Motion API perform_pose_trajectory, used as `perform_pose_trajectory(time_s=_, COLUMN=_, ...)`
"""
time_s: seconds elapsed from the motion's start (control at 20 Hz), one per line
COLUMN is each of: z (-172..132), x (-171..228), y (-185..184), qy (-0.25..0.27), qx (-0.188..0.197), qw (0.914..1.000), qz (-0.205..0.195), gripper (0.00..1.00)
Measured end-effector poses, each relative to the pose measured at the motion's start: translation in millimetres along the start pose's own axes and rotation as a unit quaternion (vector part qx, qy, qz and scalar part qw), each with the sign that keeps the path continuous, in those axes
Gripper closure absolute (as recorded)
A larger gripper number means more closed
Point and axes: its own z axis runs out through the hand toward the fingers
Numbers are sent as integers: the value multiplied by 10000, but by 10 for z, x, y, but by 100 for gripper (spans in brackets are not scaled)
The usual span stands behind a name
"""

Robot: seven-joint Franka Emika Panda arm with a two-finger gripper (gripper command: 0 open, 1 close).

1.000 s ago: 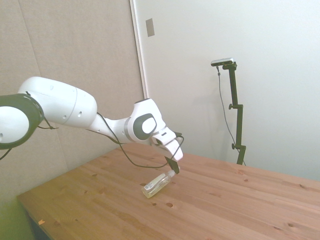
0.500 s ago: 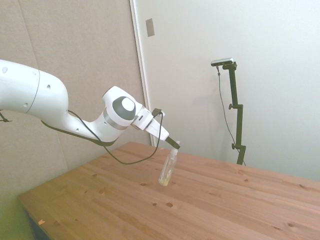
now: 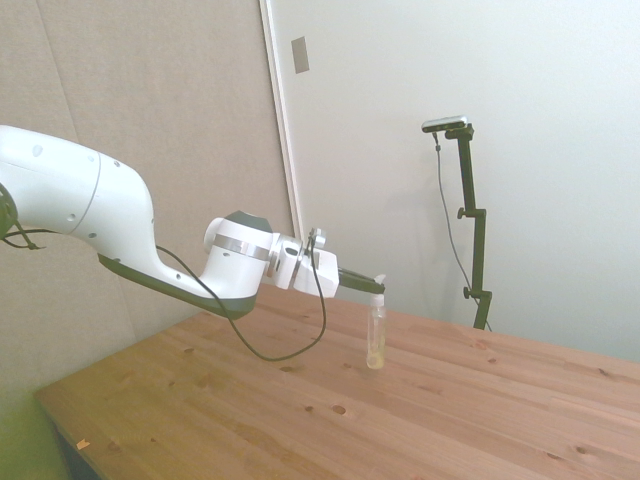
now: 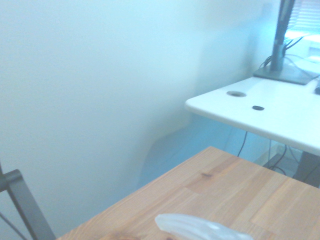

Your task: Stand the sanitizer

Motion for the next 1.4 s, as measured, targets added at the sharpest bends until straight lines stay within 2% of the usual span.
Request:
perform_pose_trajectory(time_s=0.2, z=125, x=-51, y=72, qy=97, qx=-36, qw=9999, qz=35, gripper=100)
perform_pose_trajectory(time_s=0.25, z=133, x=-58, y=79, qy=92, qx=-43, qw=9999, qz=31, gripper=0)
perform_pose_trajectory(time_s=0.55, z=93, x=-164, y=89, qy=-195, qx=52, qw=9998, qz=-43, gripper=0)
perform_pose_trajectory(time_s=1.4, z=-113, x=-305, y=152, qy=-536, qx=149, qw=9982, qz=-210, gripper=0)
